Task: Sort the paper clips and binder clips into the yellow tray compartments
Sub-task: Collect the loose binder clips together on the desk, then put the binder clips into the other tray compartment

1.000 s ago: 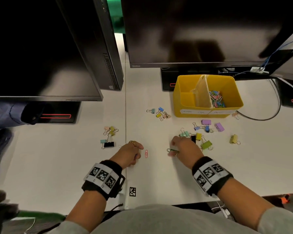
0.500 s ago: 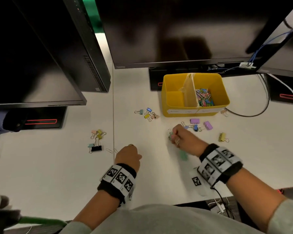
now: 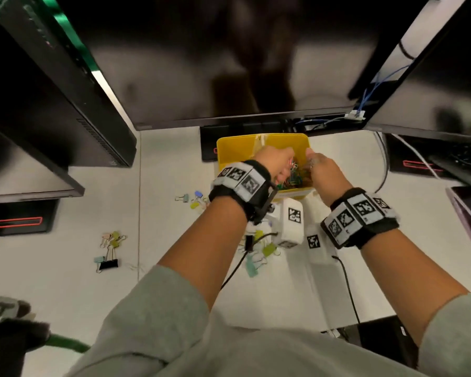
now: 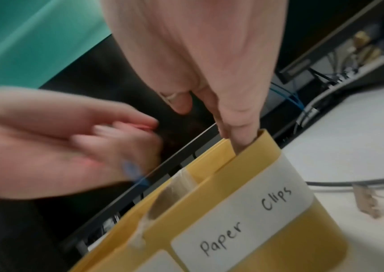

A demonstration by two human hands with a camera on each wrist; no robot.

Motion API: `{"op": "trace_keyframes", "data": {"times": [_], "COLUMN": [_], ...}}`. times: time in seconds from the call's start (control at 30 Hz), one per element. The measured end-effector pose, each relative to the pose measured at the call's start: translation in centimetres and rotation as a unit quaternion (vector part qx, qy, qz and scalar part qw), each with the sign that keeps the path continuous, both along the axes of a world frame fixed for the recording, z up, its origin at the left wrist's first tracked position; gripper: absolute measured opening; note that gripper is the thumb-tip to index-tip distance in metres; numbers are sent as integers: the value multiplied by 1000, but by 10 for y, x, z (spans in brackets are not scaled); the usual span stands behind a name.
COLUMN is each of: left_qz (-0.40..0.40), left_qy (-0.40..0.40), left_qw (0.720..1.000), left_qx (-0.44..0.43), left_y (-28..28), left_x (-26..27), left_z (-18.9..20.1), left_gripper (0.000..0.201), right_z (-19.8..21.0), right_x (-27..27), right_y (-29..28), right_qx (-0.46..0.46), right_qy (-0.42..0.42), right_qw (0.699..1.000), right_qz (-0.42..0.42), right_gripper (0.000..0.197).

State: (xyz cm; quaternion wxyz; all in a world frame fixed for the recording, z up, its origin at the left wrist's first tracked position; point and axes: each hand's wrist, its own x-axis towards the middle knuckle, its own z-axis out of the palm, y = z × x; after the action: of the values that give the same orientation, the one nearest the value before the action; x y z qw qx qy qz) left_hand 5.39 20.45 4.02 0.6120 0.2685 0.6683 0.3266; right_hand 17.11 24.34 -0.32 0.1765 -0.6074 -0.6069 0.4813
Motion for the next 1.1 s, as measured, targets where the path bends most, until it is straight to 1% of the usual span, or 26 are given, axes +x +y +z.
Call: {"op": "trace_keyframes", "data": {"times": [0.07,0.1,0.17,0.23,0.27,0.3,0.33,0.37,0.43,0.5,0.53,0.57,0.6,0.63,0.67,0.7,0.73,0.77,0.8,0.83,0.9,0.93,1.0,1.03,1.07,1.1], "left_qz": [8,1,-5,-32,-70,-105,-124,-121,-76,-38,-26,-14,-1,3,-6,-35,-76,-109,-143,-167,-189,-196,-206,-219,-214,-203], "left_qy": [-19,-30,-57,-76,-53,-11,34,69,117,197,252,315,379,433,472,494,508,521,534,540,535,542,551,551,558,551], "left_qw": [1000,999,997,996,996,993,986,978,967,950,937,922,905,889,877,869,857,844,830,821,819,813,806,802,799,807], "left_qx": [-13,-26,-47,-13,20,61,110,152,211,239,239,225,195,148,89,21,-37,-67,-74,-73,-87,-79,-64,-72,-68,-64], "left_y": [17,21,23,15,7,-5,-15,-29,-59,-92,-109,-129,-149,-171,-194,-216,-237,-255,-269,-280,-295,-300,-306,-307,-305,-303], "left_x": [11,13,14,7,1,-6,-14,-23,-42,-64,-76,-89,-102,-116,-127,-136,-142,-145,-149,-150,-148,-146,-140,-139,-138,-137], "left_z": [-2,-5,-10,-9,-6,-2,-1,4,5,-1,-7,-13,-24,-33,-45,-59,-72,-82,-91,-97,-104,-108,-121,-125,-128,-126], "left_gripper": [34,40,63,68,67,65,62,60,56,47,40,33,28,28,30,34,38,42,45,48,51,55,71,78,80,75], "right_z": [0,-1,-1,-1,3,5,8,12,19,11,3,-7,-18,-29,-40,-50,-57,-62,-68,-70,-71,-70,-65,-63,-62,-61], "right_x": [5,7,12,14,14,13,11,7,-6,-24,-33,-42,-51,-57,-61,-63,-63,-61,-59,-57,-53,-53,-54,-56,-59,-62], "right_y": [2,3,2,-2,-6,-10,-17,-25,-52,-78,-91,-104,-116,-127,-135,-142,-146,-149,-150,-150,-149,-148,-148,-150,-151,-153], "right_qx": [-20,-22,-21,-8,22,69,128,179,233,237,217,189,154,124,112,117,129,144,157,167,189,197,208,210,206,201], "right_qy": [73,94,107,103,73,35,7,5,23,29,17,-8,-63,-139,-209,-258,-281,-284,-278,-277,-289,-298,-314,-323,-335,-345], "right_qw": [997,995,993,994,997,997,990,980,965,952,944,933,914,886,856,835,827,829,833,833,825,822,818,816,814,813], "right_qz": [-26,-30,-36,-25,1,31,61,82,122,193,247,306,369,425,459,471,469,460,453,450,447,443,435,431,428,424], "right_gripper": [47,43,35,29,26,25,23,21,16,12,11,12,16,23,29,33,37,40,43,44,42,39,29,27,27,28]}}
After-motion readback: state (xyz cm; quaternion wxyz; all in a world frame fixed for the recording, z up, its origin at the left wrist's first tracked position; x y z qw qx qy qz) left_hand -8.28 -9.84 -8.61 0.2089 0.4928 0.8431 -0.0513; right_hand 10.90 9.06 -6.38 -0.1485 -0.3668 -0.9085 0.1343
